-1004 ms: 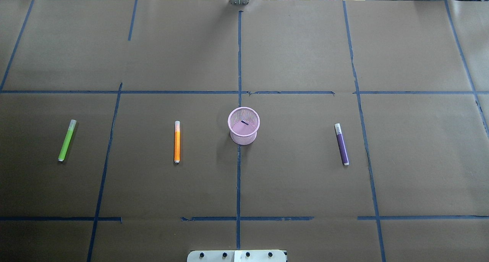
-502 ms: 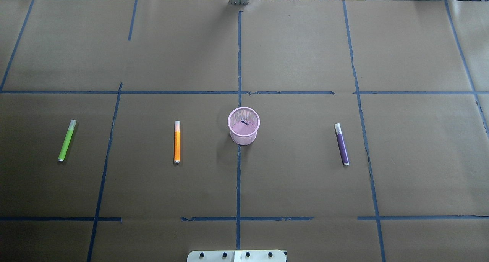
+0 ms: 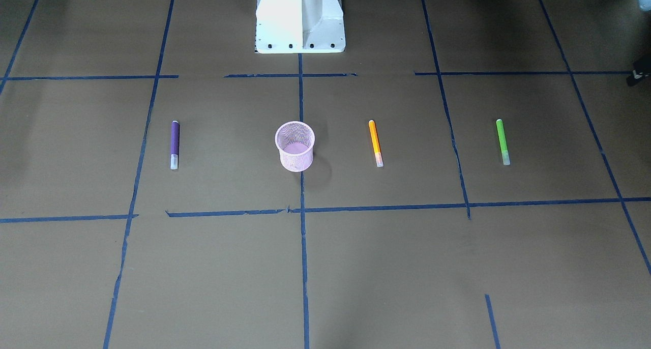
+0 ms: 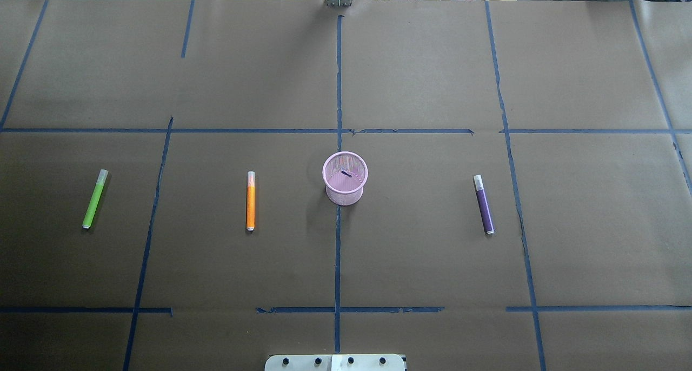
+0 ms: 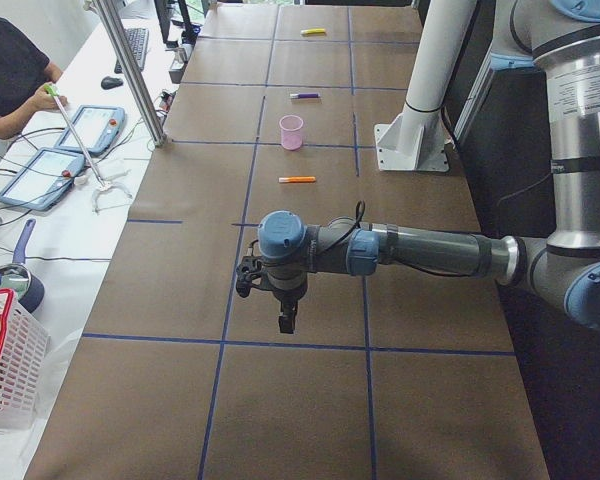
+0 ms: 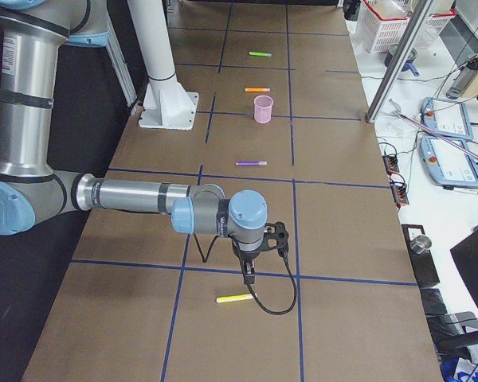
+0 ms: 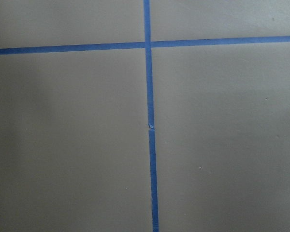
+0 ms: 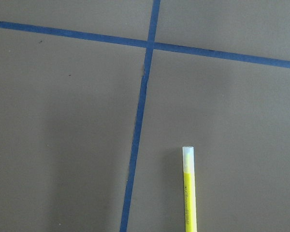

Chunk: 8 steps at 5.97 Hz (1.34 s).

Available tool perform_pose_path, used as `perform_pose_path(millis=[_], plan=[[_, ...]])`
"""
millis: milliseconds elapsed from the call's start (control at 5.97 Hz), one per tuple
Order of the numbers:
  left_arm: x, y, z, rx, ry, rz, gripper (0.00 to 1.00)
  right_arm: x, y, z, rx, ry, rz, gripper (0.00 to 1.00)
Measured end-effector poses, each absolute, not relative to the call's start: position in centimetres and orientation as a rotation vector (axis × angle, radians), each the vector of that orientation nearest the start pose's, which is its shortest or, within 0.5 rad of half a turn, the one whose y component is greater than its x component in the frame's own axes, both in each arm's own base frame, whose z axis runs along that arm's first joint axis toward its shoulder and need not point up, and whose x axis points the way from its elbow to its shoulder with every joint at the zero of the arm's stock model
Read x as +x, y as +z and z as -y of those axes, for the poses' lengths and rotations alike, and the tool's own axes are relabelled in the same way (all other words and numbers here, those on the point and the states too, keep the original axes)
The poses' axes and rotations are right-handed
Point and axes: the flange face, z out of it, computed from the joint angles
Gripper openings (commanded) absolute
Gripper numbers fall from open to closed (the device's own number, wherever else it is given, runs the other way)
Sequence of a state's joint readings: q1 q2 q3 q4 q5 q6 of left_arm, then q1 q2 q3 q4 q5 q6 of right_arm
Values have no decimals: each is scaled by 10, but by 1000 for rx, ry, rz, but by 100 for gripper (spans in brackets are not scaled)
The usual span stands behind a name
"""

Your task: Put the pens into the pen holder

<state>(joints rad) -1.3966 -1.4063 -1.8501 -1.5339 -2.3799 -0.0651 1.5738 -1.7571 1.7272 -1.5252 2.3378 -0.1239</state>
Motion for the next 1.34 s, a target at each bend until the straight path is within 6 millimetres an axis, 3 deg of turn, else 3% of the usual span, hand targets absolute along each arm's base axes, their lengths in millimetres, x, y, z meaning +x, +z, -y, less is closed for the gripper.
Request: perform_pose_path(millis=[335,670,837,1339], plan=[[99,560,455,-60,196,-823,100,64,666,413,55,-121,766,100],[189,542,483,-109,282,-825,100,62,669,413,48,-124,767,100],[211,547,496,-135,293,-820,100,61,669,413,46,-125,768,100],[249,561,525,-204,256,-799,100,60,669,413,45,-128,768,100]])
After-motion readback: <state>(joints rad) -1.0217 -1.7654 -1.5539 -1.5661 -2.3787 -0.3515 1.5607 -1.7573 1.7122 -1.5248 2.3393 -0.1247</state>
